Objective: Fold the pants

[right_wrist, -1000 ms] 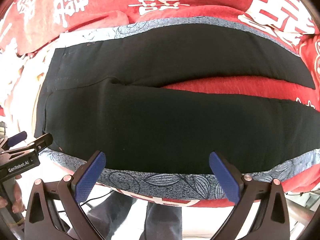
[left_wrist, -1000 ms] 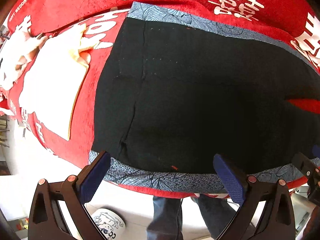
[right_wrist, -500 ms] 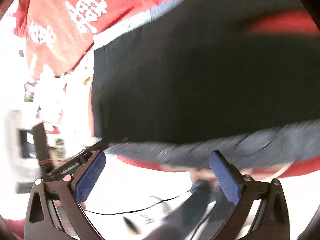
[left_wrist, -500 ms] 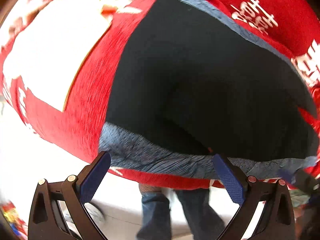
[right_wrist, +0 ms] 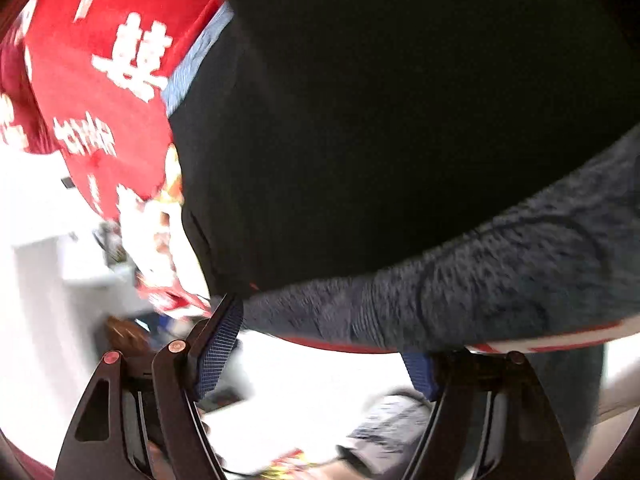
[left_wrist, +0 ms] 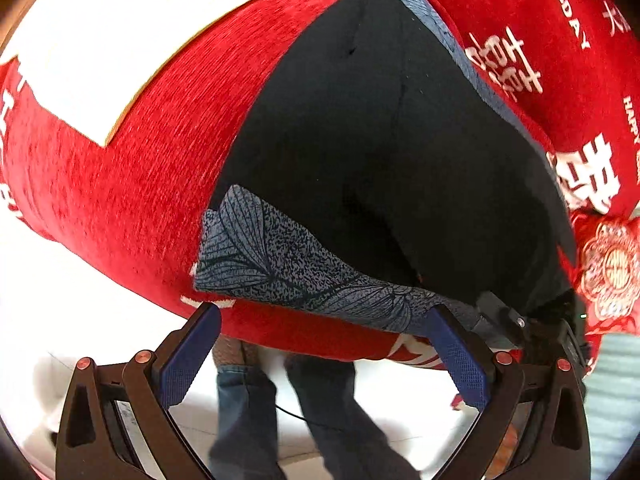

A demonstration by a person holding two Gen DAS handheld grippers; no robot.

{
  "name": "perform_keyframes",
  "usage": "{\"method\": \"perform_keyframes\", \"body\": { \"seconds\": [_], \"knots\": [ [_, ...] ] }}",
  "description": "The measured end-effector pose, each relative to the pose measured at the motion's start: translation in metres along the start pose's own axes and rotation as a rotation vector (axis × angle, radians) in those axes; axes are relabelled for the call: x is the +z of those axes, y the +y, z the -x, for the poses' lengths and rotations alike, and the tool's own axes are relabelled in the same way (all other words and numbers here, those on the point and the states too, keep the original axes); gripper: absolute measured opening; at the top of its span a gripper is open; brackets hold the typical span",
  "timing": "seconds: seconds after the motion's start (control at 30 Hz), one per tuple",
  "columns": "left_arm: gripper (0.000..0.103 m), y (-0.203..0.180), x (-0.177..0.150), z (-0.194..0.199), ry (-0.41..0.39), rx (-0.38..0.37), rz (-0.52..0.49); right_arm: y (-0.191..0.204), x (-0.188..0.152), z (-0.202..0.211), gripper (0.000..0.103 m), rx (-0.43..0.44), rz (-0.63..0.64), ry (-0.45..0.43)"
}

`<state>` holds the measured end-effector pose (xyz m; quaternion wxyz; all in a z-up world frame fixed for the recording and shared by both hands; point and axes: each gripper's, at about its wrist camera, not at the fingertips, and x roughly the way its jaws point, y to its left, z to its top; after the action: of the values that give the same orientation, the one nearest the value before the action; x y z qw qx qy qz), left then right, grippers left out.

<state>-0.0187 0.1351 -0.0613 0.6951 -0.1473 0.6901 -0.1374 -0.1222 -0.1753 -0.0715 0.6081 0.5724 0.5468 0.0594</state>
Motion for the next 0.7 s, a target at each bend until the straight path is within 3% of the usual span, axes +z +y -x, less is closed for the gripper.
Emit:
{"method": "perform_keyframes", "body": {
  "seconds": [0.03,0.07,0.17,0.23,0.33,0.37,0.4,0.43,0.53,0.6,0.7],
  "knots": [
    [0.103,0.0,0.0,0.0,-0.002,-0.005,0.006,-0.002,0.003,0.002,0.052,0.019,-0.024,-0.002],
    [0.103,0.0,0.001,0.0,-0.003,-0.014,0.017,-0.003,0.003,0.0,0.024,0.041,-0.045,0.002],
    [0.103,0.005,0.005,0.0,0.001,-0.113,0.111,0.013,0.001,0.011,0.017,0.09,0.002,-0.012],
    [0.103,0.006,0.01,-0.001,-0.006,-0.188,0.186,0.025,-0.003,0.023,0.016,0.119,0.049,-0.009],
    [0.103,-0.004,0.021,-0.009,-0.018,-0.193,0.216,0.041,-0.005,0.034,0.016,0.132,0.115,0.007],
    [0.091,-0.009,0.025,-0.014,-0.021,-0.179,0.205,0.042,-0.006,0.035,0.016,0.128,0.127,0.014],
    [0.066,-0.015,0.028,-0.018,-0.016,-0.163,0.184,0.042,-0.006,0.036,0.017,0.117,0.144,0.028],
    [0.057,-0.021,0.031,-0.024,0.003,-0.131,0.152,0.043,-0.006,0.033,0.02,0.104,0.153,0.037],
    [0.052,-0.027,0.032,-0.027,-0.013,-0.1,0.09,0.032,-0.007,0.038,0.03,0.017,0.16,0.041],
    [0.046,-0.032,0.031,-0.026,-0.012,-0.086,0.043,0.015,-0.008,0.051,0.045,-0.032,0.15,0.001],
    [0.046,-0.031,0.031,-0.027,0.004,-0.085,0.012,-0.015,-0.007,0.079,0.046,-0.074,0.085,-0.087]
  ]
}}
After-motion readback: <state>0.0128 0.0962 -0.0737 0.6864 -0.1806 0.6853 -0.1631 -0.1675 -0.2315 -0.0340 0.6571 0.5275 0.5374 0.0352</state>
